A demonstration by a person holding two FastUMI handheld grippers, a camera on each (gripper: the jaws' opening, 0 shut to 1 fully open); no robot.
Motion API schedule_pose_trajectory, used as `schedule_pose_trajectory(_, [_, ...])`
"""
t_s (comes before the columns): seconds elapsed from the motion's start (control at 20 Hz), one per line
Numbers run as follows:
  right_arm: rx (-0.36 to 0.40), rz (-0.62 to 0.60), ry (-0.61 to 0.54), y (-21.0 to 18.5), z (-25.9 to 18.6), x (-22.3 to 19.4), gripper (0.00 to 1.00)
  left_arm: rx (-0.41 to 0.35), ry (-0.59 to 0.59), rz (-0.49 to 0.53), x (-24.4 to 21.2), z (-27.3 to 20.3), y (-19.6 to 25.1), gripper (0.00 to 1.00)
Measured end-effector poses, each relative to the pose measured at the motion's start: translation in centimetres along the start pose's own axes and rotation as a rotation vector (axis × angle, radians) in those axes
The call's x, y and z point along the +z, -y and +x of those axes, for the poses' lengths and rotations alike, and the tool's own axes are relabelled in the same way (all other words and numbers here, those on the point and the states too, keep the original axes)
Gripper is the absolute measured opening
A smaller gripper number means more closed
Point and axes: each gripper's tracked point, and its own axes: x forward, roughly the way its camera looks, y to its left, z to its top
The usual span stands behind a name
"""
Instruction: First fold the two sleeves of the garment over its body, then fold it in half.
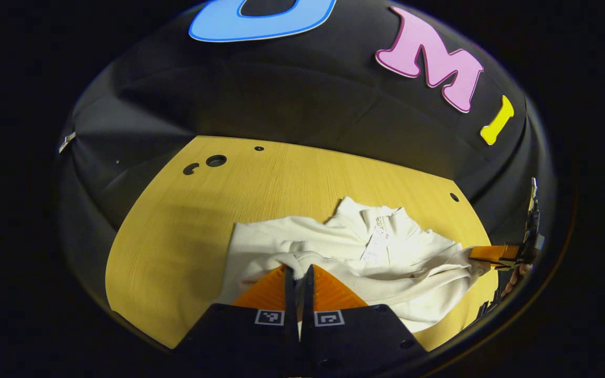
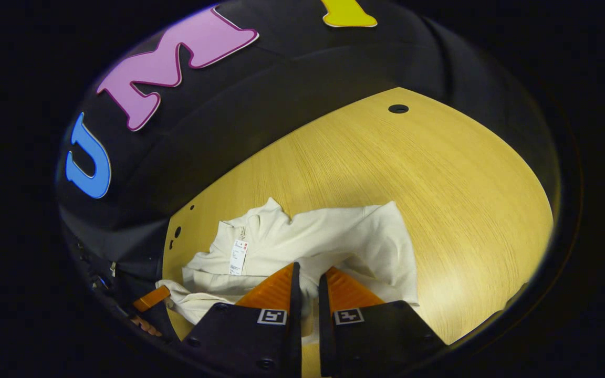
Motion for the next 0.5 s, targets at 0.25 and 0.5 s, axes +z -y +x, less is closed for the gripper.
schedule_pose_trajectory(0.25, [-0.043,-0.006,-0.008,1.2,2.5,-0.1,0.18,0.031,-0.026,0.014,-0.2,2.6,-0.3,0.06])
schedule_pose_trajectory(0.5, [-0.065,-0.012,-0.052,2.0,4.4,-1.2,0.18,0.058,-0.081,-0.001,-1.6,5.1,-1.2,0.06])
